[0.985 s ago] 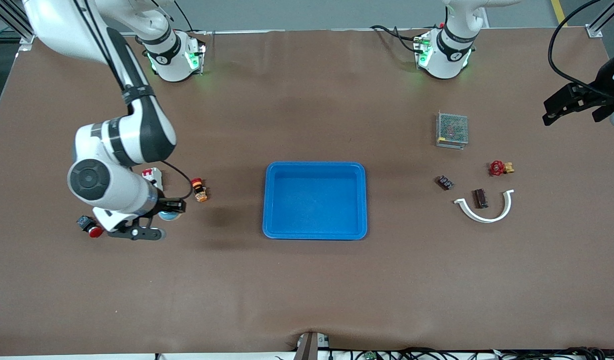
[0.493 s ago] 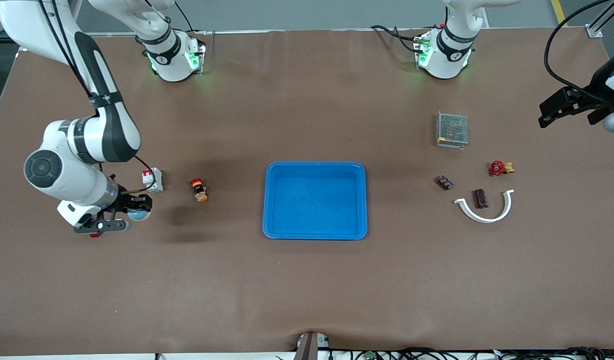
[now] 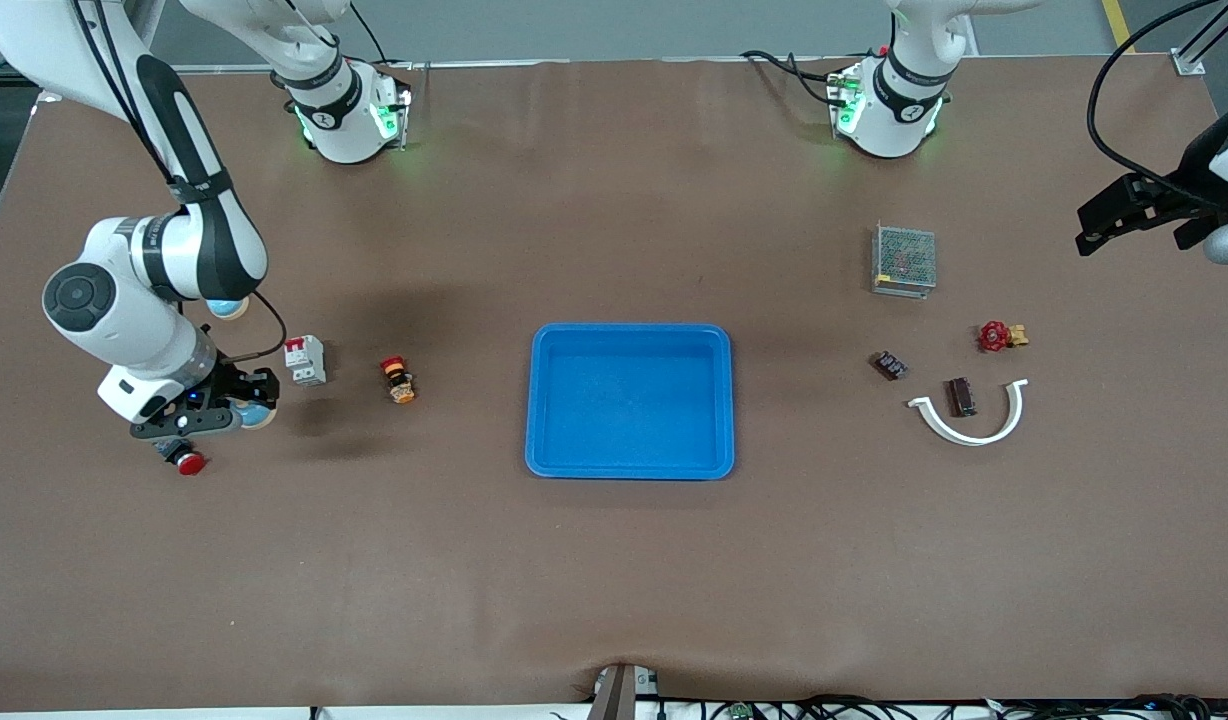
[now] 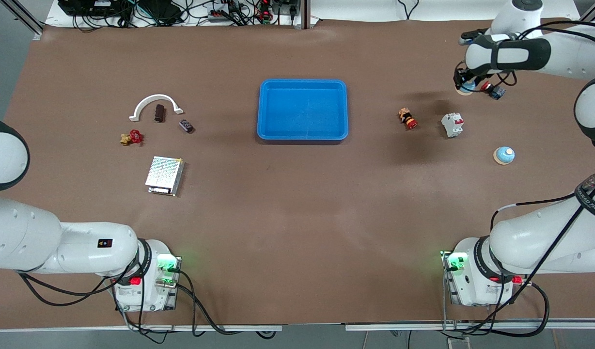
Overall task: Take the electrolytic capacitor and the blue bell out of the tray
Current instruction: 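Carry the held bell with the right gripper beside the first bell, then lower the bell onto the table and open the right gripper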
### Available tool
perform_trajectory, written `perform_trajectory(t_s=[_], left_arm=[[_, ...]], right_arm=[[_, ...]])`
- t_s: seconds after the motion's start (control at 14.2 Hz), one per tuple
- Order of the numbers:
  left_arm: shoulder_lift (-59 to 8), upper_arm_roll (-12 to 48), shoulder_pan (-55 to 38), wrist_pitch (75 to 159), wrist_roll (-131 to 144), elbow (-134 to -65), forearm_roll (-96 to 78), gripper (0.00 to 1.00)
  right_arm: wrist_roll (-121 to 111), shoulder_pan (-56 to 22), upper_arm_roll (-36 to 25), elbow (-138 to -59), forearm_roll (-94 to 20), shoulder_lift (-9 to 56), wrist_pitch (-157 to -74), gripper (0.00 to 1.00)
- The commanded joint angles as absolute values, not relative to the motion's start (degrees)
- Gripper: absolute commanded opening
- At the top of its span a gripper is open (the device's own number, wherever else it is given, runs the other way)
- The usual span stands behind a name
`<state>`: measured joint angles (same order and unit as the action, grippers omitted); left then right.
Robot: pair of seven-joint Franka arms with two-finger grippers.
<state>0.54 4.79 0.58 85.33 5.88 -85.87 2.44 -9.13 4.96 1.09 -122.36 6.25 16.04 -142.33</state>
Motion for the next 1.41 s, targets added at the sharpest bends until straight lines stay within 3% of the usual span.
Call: perform_trajectory(t_s=[0.0, 0.7, 1.34], left_arm=[[0.8, 4.7, 0.3, 85.3, 6.2, -86.0, 1.8, 1.0], [0.8, 4.7, 0.3, 85.3, 6.3, -86.2, 1.8, 1.0], [0.8, 5.3, 0.3, 85.3, 6.6, -86.5, 1.8, 1.0]], right_arm=[[-14.7, 10.3, 2.1, -127.2, 7.7, 13.7, -146.4, 0.0], [-22.8, 18.1, 2.4, -134.7, 7.5, 14.3, -155.0, 0.0], [-27.2, 23.5, 2.4, -135.7, 7.4, 16.1, -155.1, 0.0]])
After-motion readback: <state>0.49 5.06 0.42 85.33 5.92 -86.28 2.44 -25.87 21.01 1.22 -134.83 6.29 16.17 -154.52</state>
